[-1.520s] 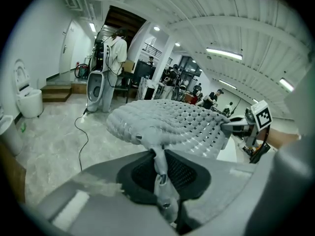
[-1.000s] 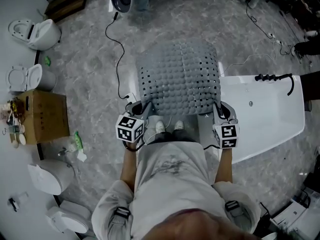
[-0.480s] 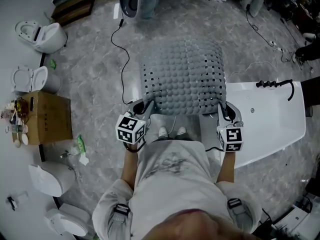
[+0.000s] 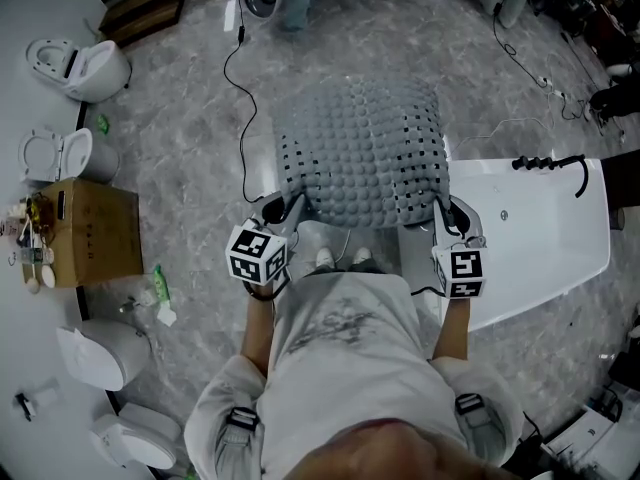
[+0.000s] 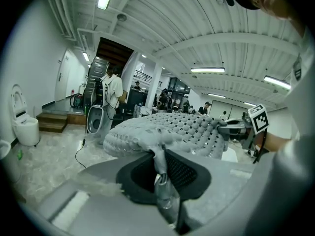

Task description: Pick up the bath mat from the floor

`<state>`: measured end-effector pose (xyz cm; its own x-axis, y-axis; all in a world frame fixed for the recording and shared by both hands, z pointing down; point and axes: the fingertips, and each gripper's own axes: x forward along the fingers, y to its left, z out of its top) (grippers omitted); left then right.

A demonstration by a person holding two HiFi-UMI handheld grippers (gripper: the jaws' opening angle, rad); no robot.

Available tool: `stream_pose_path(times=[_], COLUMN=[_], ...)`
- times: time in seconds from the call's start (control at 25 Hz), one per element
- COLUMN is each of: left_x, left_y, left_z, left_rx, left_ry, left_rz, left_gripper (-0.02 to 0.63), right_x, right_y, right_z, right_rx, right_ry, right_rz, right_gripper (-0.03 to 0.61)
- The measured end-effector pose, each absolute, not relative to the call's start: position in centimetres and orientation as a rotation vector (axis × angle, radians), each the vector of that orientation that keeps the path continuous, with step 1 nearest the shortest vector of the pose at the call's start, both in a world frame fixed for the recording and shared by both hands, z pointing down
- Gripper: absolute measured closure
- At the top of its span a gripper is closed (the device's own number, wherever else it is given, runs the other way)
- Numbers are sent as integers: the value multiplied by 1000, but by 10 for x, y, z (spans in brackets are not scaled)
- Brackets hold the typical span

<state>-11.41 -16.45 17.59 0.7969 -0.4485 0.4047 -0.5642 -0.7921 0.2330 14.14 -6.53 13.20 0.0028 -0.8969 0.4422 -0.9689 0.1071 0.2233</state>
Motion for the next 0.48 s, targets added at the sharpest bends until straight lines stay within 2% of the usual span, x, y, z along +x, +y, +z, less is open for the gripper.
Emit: stream_pose_path(times=[0.48], left_x=[-112], left_y=[-162], left_z=[183], left_rx=[2632], left_ry=[-778], left_rz=[493], left_gripper=[569], right_x=[146], right_y=[-68], right_z=[134], right_rx=[1811], right_ry=[-1925], right_rz=[201], right_gripper=[538])
